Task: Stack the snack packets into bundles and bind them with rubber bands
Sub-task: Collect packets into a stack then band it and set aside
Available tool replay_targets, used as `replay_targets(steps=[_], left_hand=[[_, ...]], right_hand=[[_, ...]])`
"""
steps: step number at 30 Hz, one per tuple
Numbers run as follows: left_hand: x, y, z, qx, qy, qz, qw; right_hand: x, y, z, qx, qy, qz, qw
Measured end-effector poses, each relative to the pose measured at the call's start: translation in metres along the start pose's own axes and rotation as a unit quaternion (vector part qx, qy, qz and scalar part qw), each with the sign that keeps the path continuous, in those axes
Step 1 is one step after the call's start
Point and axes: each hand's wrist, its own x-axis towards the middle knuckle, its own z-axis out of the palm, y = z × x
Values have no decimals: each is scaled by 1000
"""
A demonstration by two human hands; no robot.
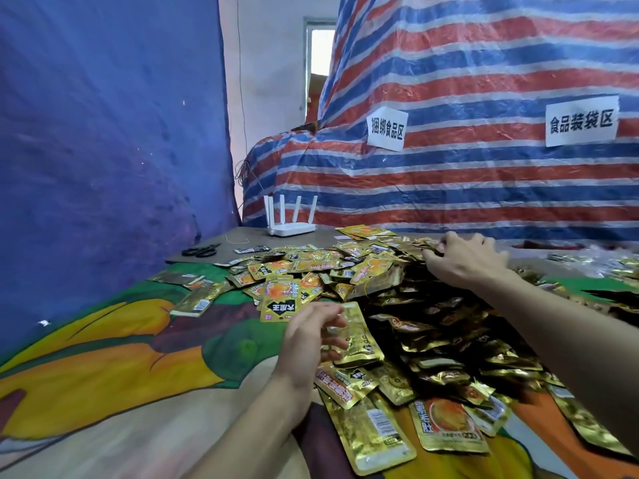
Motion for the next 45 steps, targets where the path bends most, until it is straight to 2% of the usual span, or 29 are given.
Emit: replay_targets(steps=[4, 8, 9, 11, 13, 14, 18, 21, 24, 26, 30, 32, 34, 37, 41, 43, 45], left_hand=[[-1, -1, 0, 36, 5, 12, 999], [0, 7, -5, 37, 25, 4, 999], [2, 12, -7, 38, 30, 1, 999], [11, 22, -13, 74, 33, 0, 997], [25, 32, -19, 151, 37, 10, 988], [33, 36, -23, 195, 40, 19, 980], [72, 38, -41, 353, 53, 40, 933], [102, 28, -56, 497, 67, 12, 865], [128, 17, -68, 615, 90, -28, 783], [144, 9, -73, 648, 86, -62, 754], [170, -6, -74, 685, 75, -121, 714], [182, -12, -70, 693, 79, -133, 705], [193, -18, -64, 681, 86, -146, 713], [207, -25, -52, 678, 94, -177, 707], [218, -28, -39, 676, 89, -166, 712], [219, -26, -38, 683, 77, -119, 716], [217, -23, -41, 698, 58, -71, 710]], right_hand=[[3, -3, -15, 30, 0, 19, 999], [4, -2, -23, 5, -25, 38, 999], [3, -5, -23, -4, -4, 35, 999], [-1, -15, -23, 9, 103, 8, 995], [-7, -32, -20, 56, 211, -56, 974], [-10, -43, -17, 79, 228, -88, 967], [-22, -91, 6, 80, 167, -195, 963], [-22, -119, 28, 48, 83, -253, 963], [-9, -135, 46, 16, -12, -239, 971], [1, -142, 56, 4, -50, -217, 975], [20, -151, 78, -37, -67, -206, 976], [27, -154, 89, -68, -113, -163, 978], [32, -158, 99, -84, -161, -117, 976], [39, -165, 106, -127, -180, -92, 971], [38, -173, 103, -195, -146, -186, 952], [33, -180, 105, -187, -112, -242, 945], [26, -188, 109, -171, -99, -263, 944]])
